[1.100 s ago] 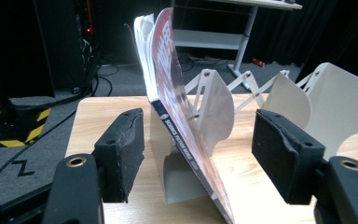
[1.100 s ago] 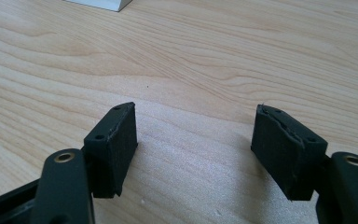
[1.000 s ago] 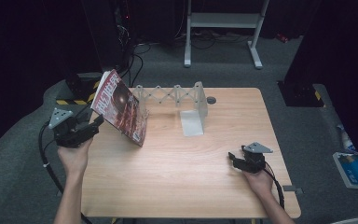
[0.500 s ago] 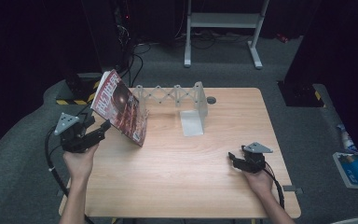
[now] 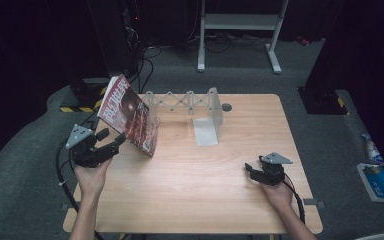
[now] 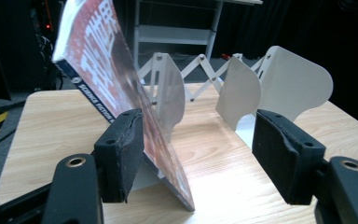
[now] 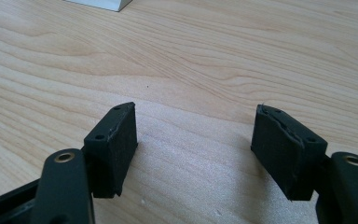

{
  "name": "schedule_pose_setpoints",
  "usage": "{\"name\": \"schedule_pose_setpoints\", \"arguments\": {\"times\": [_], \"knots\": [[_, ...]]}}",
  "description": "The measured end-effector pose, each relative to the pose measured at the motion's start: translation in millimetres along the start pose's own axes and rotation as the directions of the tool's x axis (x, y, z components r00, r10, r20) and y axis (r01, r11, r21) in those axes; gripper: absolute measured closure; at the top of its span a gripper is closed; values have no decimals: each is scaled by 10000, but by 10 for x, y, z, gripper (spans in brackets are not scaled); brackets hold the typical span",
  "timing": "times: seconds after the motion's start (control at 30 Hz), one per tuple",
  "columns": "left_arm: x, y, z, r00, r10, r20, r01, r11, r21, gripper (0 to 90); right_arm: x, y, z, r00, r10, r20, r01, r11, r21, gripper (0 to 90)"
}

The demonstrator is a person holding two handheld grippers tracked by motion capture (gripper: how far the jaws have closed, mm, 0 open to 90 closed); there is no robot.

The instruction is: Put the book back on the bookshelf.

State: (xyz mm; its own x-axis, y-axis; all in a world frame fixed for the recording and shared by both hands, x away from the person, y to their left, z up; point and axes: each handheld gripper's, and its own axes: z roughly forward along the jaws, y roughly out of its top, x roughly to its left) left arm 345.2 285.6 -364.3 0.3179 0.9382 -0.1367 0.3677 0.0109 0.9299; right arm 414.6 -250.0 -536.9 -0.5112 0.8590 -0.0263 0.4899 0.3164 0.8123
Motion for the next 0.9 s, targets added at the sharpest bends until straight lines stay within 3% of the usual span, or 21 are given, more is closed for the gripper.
{"name": "schedule_pose_setpoints", "arguments": {"times": [0.5,0.73,0.9], "knots": [[-129,-86,66,9992,82,400,-86,9999,87,339,0,0,0,10000,-3,2,3,10000,1,311],[-178,-119,120,9985,259,491,-277,9989,368,344,0,0,0,10000,0,3,0,10000,1,311],[-189,-171,149,9981,170,600,-197,9988,444,348,0,0,0,10000,-1,3,1,10000,0,311]]}}
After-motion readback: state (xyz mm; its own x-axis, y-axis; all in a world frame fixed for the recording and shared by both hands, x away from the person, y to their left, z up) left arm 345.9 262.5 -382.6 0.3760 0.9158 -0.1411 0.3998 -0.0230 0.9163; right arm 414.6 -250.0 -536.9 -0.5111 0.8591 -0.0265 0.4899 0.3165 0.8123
